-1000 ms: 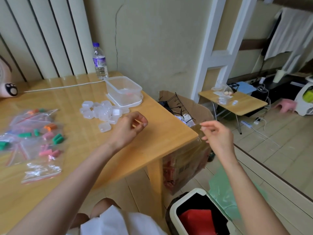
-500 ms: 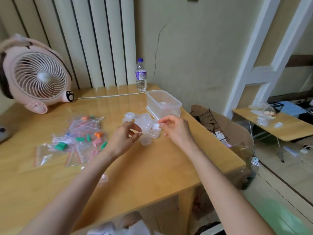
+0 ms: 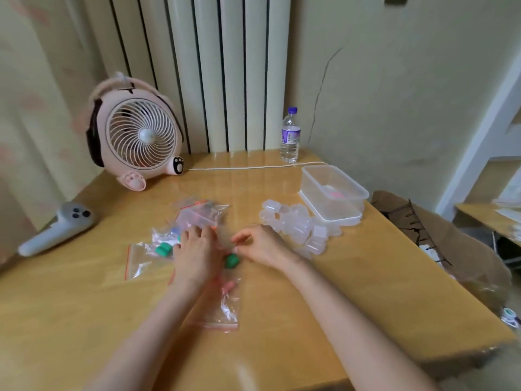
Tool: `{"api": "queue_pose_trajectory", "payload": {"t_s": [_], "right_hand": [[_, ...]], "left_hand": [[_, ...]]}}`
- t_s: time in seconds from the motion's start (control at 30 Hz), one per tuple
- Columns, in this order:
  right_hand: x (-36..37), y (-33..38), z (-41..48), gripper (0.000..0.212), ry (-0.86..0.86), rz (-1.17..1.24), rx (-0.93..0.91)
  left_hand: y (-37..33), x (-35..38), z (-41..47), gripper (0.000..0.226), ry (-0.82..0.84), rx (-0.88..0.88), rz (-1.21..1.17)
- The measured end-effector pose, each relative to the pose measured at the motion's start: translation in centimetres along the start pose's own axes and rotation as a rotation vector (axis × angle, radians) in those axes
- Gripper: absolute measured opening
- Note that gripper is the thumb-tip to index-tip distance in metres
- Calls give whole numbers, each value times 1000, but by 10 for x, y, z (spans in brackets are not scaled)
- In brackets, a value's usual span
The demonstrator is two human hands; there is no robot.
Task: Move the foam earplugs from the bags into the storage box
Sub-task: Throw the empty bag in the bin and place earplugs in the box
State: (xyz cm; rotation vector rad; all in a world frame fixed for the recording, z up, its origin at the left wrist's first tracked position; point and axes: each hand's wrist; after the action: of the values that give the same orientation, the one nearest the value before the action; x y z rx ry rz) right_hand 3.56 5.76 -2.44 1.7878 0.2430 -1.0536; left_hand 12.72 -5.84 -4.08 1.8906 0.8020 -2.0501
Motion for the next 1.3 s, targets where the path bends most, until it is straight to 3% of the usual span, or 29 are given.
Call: {"api": "queue_pose_trajectory", "payload": {"t_s": [0.13, 0.23, 0.33, 0.43, 0.53, 0.6, 0.7, 0.8, 0.93, 1.07, 1.2, 1.3], "right_hand": [[7, -2, 5, 41, 50, -161, 21], [10, -6, 6, 17, -17, -100, -7], [9, -13, 3, 25, -109, 187, -19], [-2, -16, -3, 25, -189, 507, -65], [-12, -12, -8, 22, -249, 781, -119], [-12, -9, -9, 21, -244, 849, -131], [-10, -7, -10, 23, -175, 838, -119], [-10, -11, -11, 21, -119, 619, -55], [-10, -17, -9, 13, -237, 352, -43], [-12, -9, -12, 26, -355, 414, -249], [-9, 0, -15, 20, -284, 463, -368], [-10, 3, -18, 27, -252, 545, -431]], "left_hand": [[3, -1, 0, 27, -6, 43, -222], [4, -1, 1, 21, -117, 157, -287], [7, 4, 8, 32, -245, 295, -376], [3, -1, 8, 47, -282, 298, -721], [1, -4, 7, 36, -216, 205, -1063], [1, -5, 7, 25, -235, 184, -1074], [1, -9, 5, 30, -216, 210, -1122], [0, -15, 0, 14, -215, 273, -1185], [2, -17, -1, 11, -255, 301, -1137], [-3, -21, -5, 13, -208, 389, -1086], [-10, -21, -10, 10, -48, 391, -1164], [-10, -23, -13, 12, 10, 368, -1265]]}}
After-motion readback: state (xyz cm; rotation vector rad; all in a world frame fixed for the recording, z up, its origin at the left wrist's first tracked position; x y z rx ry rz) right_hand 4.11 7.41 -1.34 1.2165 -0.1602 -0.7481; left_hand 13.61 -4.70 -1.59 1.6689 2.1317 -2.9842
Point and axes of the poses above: each hand's wrist, its own z-axis towards the middle knuckle, its own x-axis out of the palm, y = z × x, and after that the axes turned 14 degrees about y, right-handed
